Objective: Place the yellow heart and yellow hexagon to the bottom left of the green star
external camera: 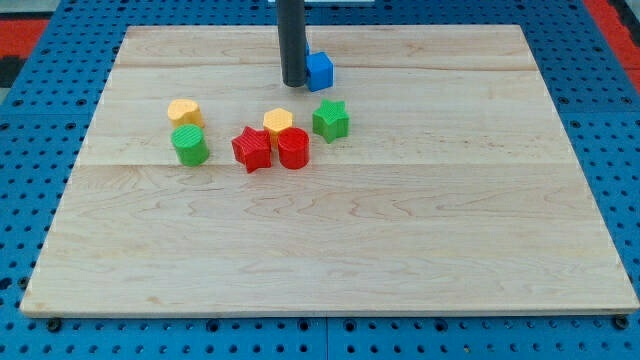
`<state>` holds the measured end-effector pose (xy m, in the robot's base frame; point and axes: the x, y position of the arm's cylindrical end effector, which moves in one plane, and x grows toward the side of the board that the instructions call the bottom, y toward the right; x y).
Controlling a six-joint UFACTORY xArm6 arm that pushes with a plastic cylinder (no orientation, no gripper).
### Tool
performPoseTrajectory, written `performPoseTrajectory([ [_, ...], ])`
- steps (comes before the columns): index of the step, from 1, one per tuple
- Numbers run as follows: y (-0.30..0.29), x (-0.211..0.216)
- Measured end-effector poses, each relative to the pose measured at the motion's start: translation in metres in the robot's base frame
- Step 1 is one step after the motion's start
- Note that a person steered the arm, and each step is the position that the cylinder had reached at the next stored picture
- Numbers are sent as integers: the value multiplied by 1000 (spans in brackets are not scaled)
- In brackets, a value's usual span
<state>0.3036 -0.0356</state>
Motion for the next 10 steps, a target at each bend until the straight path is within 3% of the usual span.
performPoseTrajectory([
  [2, 0, -2],
  [3, -8, 50],
  [7, 6, 132],
  [8, -28, 169],
  [10, -132, 99],
])
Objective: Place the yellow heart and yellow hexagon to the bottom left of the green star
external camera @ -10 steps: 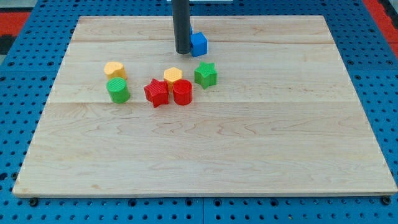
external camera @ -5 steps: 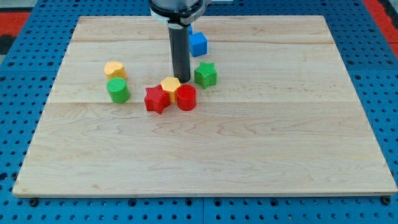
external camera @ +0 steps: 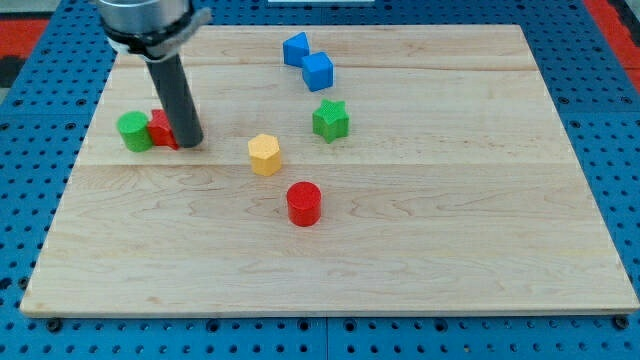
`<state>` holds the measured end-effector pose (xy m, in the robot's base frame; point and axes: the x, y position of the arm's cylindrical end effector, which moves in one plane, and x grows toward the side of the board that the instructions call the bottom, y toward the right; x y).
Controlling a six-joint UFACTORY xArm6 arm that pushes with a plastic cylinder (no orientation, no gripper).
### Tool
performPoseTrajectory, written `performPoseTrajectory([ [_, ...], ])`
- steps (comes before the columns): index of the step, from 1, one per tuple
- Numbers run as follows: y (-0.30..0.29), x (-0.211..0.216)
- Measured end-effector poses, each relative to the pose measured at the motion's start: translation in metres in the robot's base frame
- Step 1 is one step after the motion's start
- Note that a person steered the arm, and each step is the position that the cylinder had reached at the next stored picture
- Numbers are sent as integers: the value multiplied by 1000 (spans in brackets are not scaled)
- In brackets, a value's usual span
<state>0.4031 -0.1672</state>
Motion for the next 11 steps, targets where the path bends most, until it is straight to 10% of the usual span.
performPoseTrajectory([
  [4, -39, -120],
  [5, -85, -101],
  [6, 10, -26],
  [11, 126, -16],
])
